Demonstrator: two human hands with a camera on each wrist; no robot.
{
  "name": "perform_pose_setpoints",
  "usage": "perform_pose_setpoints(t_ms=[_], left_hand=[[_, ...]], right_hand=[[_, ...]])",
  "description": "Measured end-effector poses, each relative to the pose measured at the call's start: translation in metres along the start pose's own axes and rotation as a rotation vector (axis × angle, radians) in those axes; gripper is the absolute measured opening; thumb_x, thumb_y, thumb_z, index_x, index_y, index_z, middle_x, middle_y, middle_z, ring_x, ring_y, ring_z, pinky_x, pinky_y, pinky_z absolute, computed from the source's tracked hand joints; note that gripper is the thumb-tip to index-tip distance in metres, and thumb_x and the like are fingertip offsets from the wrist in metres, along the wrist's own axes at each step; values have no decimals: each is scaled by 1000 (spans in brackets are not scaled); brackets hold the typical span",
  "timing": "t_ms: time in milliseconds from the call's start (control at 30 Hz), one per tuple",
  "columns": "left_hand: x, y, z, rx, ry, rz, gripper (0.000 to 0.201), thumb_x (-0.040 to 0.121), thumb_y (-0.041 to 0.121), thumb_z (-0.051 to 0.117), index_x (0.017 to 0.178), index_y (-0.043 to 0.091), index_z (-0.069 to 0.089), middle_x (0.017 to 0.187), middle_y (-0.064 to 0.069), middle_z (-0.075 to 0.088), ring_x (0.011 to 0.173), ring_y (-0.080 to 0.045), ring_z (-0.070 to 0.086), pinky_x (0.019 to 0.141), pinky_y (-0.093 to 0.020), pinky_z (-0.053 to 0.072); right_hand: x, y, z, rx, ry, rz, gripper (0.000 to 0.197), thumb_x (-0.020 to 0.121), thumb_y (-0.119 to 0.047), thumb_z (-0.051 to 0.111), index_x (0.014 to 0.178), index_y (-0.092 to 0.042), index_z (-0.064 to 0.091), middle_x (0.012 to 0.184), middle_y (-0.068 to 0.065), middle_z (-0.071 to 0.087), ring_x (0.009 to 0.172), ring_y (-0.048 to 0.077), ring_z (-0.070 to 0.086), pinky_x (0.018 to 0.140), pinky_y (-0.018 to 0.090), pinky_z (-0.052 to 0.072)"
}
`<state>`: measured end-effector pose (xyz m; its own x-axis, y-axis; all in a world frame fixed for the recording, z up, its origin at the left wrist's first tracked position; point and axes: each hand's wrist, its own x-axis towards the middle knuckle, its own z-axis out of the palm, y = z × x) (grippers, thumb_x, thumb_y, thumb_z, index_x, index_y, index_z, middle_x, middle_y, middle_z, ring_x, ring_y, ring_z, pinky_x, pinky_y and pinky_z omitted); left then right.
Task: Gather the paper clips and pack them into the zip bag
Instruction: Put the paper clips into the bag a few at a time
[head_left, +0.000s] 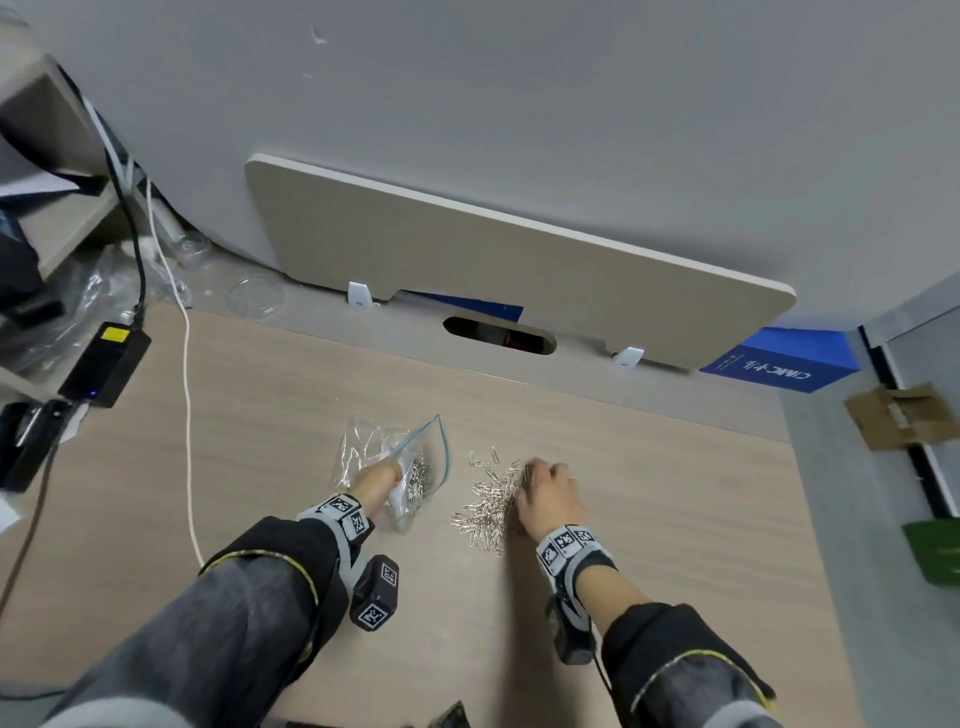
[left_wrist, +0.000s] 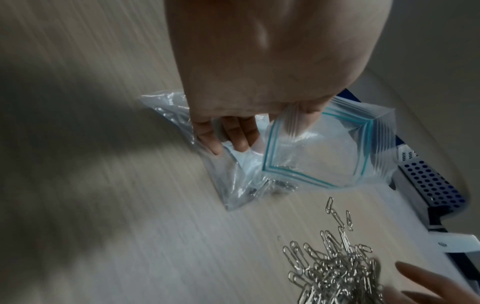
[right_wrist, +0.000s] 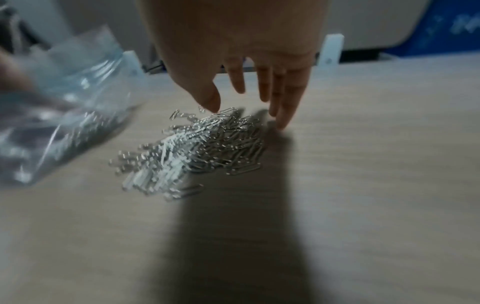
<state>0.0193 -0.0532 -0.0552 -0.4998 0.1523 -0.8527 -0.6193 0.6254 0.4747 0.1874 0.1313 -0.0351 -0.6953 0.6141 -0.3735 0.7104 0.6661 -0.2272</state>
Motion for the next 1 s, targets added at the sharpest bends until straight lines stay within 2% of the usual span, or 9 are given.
perform_pose_setpoints(t_ms=[100, 200, 333, 433, 633, 733, 833, 933, 1000], left_hand=[[7, -5, 3, 30, 30, -9, 31, 76, 18, 51, 102, 3, 59, 95, -14, 55, 89, -29, 55, 79, -34, 41], [39, -19, 9, 41, 67, -6, 64, 65, 25, 54, 121, -5, 55, 124, -24, 58, 118, -38, 54, 95, -43, 46], [52, -26, 16, 94, 109, 27, 77, 52, 32, 51, 122, 1, 58, 128, -22, 57, 120, -38, 52, 103, -50, 43], [42, -21, 15, 98, 97, 45, 76, 52, 30, 51, 122, 0, 58, 126, -22, 57, 119, -38, 53, 103, -49, 44], [21, -12, 12, 108, 68, 85, 72, 57, 28, 47, 124, 4, 59, 127, -26, 56, 120, -41, 54, 101, -50, 43], [13, -10, 12, 129, 68, 110, 64, 64, 26, 48, 124, 6, 59, 125, -28, 57, 117, -41, 56, 99, -48, 45], [10, -10, 11, 141, 56, 129, 66, 63, 28, 46, 125, 8, 59, 102, -23, 61, 93, -36, 60, 82, -39, 47], [8, -10, 11, 153, 49, 129, 56, 70, 24, 48, 122, 9, 61, 93, -23, 61, 84, -36, 61, 76, -41, 47], [9, -11, 10, 139, 50, 122, 55, 66, 25, 47, 116, 7, 62, 76, -12, 53, 63, -25, 48, 66, -33, 38]], right_hand=[[0, -10, 7, 59, -53, 114, 51, 89, -45, 54, 129, -16, 41, 123, 11, 39, 113, 33, 47, 87, 39, 48], [-1, -21, 15, -16, -81, 54, 60, 86, -54, 56, 129, -16, 41, 125, 9, 38, 115, 31, 45, 85, 39, 48], [-4, -28, 20, -61, -92, 51, 82, 70, -70, 64, 128, -17, 40, 126, 6, 37, 116, 29, 43, 83, 38, 47], [-3, -28, 23, -104, -123, -11, 80, 68, -60, 73, 130, -21, 39, 126, 6, 35, 116, 29, 42, 81, 38, 49], [4, -20, 29, -7, -75, -96, 39, 85, -28, 67, 122, -19, 54, 121, 5, 45, 109, 28, 52, 83, 40, 52], [8, -18, 31, 17, -60, -117, 29, 88, -20, 60, 116, -18, 58, 119, 6, 48, 107, 30, 54, 83, 39, 51], [11, -16, 31, 57, -53, -100, 23, 87, -14, 55, 109, -15, 61, 114, 6, 52, 103, 30, 57, 81, 36, 50], [14, -15, 29, 136, -36, -37, 20, 83, -6, 54, 98, -15, 64, 109, 6, 56, 99, 28, 59, 81, 33, 48], [17, -12, 28, 209, -38, 9, 20, 79, -2, 56, 90, -16, 66, 103, 4, 59, 94, 23, 59, 80, 29, 46]])
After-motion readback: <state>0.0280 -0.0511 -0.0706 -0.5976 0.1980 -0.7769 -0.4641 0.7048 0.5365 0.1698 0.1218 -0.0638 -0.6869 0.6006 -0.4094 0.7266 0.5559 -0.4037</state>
